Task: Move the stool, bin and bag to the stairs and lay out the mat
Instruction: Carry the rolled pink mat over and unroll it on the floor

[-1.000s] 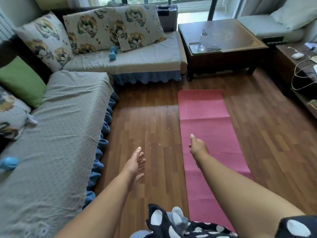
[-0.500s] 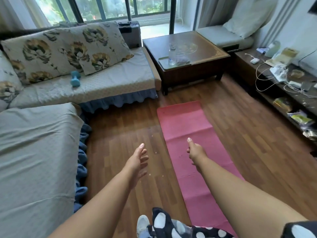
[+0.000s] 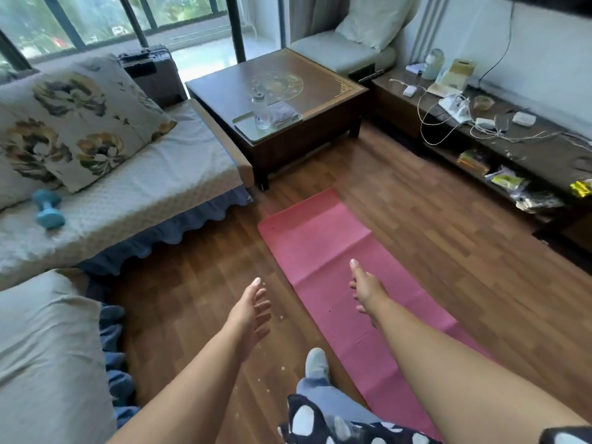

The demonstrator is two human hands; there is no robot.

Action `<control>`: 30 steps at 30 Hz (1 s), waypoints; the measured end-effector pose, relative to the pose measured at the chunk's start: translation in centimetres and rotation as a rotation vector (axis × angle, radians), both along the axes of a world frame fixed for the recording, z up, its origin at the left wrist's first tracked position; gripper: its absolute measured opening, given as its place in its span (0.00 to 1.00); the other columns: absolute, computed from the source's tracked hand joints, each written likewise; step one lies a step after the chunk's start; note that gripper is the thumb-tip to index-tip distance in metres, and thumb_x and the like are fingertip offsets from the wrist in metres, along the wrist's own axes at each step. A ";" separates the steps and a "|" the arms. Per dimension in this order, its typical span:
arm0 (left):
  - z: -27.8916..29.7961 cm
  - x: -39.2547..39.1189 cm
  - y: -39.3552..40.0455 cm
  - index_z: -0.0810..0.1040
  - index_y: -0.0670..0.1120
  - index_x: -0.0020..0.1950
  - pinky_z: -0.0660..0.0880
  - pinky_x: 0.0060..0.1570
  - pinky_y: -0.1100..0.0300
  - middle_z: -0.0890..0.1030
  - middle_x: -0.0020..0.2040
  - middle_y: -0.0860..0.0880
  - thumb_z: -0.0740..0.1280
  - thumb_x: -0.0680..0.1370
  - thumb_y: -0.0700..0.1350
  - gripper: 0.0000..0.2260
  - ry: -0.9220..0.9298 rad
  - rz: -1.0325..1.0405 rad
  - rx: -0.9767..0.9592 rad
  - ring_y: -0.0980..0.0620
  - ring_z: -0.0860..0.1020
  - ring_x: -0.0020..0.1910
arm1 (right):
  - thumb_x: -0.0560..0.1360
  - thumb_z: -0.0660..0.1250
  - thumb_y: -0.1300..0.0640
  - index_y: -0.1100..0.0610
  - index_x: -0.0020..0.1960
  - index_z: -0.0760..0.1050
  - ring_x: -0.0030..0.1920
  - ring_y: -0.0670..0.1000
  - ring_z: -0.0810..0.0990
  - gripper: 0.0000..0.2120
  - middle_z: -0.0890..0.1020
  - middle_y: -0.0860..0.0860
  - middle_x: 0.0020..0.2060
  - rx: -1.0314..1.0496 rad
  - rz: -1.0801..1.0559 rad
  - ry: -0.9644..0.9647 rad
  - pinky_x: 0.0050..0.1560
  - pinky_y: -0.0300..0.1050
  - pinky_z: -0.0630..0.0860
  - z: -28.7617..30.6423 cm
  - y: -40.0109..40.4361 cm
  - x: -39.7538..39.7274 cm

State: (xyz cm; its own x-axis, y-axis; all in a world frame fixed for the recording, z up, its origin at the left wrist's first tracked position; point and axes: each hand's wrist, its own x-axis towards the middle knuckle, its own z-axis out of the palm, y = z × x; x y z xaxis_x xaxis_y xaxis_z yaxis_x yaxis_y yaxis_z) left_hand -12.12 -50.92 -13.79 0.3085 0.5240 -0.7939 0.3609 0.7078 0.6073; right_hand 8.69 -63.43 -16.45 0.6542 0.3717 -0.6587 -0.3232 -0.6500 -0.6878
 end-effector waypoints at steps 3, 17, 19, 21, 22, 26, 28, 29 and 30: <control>-0.4 3.1 4.0 0.78 0.52 0.63 0.72 0.61 0.50 0.79 0.61 0.49 0.62 0.76 0.65 0.23 0.009 -0.017 0.014 0.47 0.76 0.61 | 0.76 0.53 0.32 0.59 0.66 0.73 0.59 0.60 0.77 0.35 0.78 0.57 0.61 0.017 -0.039 0.008 0.65 0.60 0.72 -0.7 4.4 3.4; 1.7 14.9 22.5 0.79 0.50 0.61 0.74 0.50 0.52 0.80 0.59 0.47 0.64 0.76 0.63 0.21 0.080 -0.038 0.089 0.46 0.78 0.57 | 0.77 0.54 0.33 0.58 0.70 0.70 0.62 0.60 0.78 0.34 0.76 0.55 0.66 0.117 -0.106 0.169 0.63 0.59 0.74 1.5 23.4 14.7; 1.4 17.4 24.5 0.79 0.49 0.60 0.72 0.41 0.55 0.80 0.58 0.46 0.63 0.77 0.61 0.20 0.065 -0.094 0.085 0.46 0.78 0.54 | 0.78 0.54 0.33 0.58 0.72 0.69 0.58 0.57 0.77 0.34 0.75 0.54 0.67 0.135 -0.170 0.212 0.61 0.56 0.74 1.1 24.8 15.8; 1.1 19.9 26.3 0.79 0.49 0.57 0.73 0.40 0.54 0.80 0.55 0.46 0.63 0.77 0.61 0.18 0.036 -0.165 0.059 0.47 0.79 0.52 | 0.79 0.53 0.34 0.59 0.72 0.68 0.63 0.58 0.76 0.34 0.74 0.55 0.69 0.162 -0.243 0.277 0.63 0.57 0.72 0.4 26.0 16.8; 0.7 21.0 27.4 0.79 0.49 0.58 0.74 0.43 0.52 0.81 0.56 0.46 0.63 0.76 0.61 0.20 0.027 -0.207 0.051 0.46 0.79 0.54 | 0.79 0.53 0.34 0.59 0.72 0.68 0.66 0.59 0.74 0.34 0.74 0.56 0.69 0.170 -0.276 0.302 0.64 0.58 0.72 0.1 26.6 17.3; -1.9 25.2 32.7 0.79 0.50 0.62 0.73 0.55 0.50 0.80 0.60 0.45 0.64 0.75 0.63 0.22 0.021 -0.385 0.049 0.44 0.79 0.57 | 0.79 0.51 0.34 0.58 0.73 0.68 0.67 0.60 0.74 0.34 0.73 0.55 0.70 0.165 -0.411 0.321 0.65 0.59 0.71 -1.3 29.4 19.3; -2.9 27.0 35.7 0.79 0.50 0.62 0.73 0.58 0.49 0.80 0.60 0.46 0.64 0.75 0.63 0.22 0.020 -0.484 0.021 0.44 0.78 0.59 | 0.79 0.52 0.34 0.59 0.73 0.68 0.67 0.59 0.74 0.34 0.74 0.55 0.69 0.167 -0.525 0.325 0.66 0.59 0.71 -2.0 30.9 19.8; -3.0 27.7 37.2 0.79 0.50 0.61 0.73 0.60 0.48 0.80 0.60 0.46 0.65 0.75 0.63 0.22 0.025 -0.533 0.017 0.44 0.78 0.59 | 0.79 0.52 0.34 0.58 0.73 0.68 0.67 0.59 0.74 0.34 0.74 0.55 0.69 0.174 -0.570 0.333 0.66 0.59 0.71 -2.2 31.5 19.8; -3.2 28.4 38.8 0.79 0.51 0.61 0.73 0.62 0.47 0.80 0.60 0.46 0.65 0.75 0.63 0.22 0.030 -0.573 0.010 0.44 0.78 0.59 | 0.79 0.52 0.34 0.58 0.73 0.68 0.67 0.59 0.74 0.34 0.74 0.55 0.70 0.177 -0.609 0.339 0.66 0.59 0.71 -2.4 32.2 19.8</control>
State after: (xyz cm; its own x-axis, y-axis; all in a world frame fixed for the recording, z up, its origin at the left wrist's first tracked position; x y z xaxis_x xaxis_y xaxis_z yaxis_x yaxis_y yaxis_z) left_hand 16.24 -12.15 -16.95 0.5228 0.2873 -0.8026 0.7027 0.3878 0.5966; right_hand 28.45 -31.20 -18.81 0.5498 0.1262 -0.8257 -0.8072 -0.1742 -0.5640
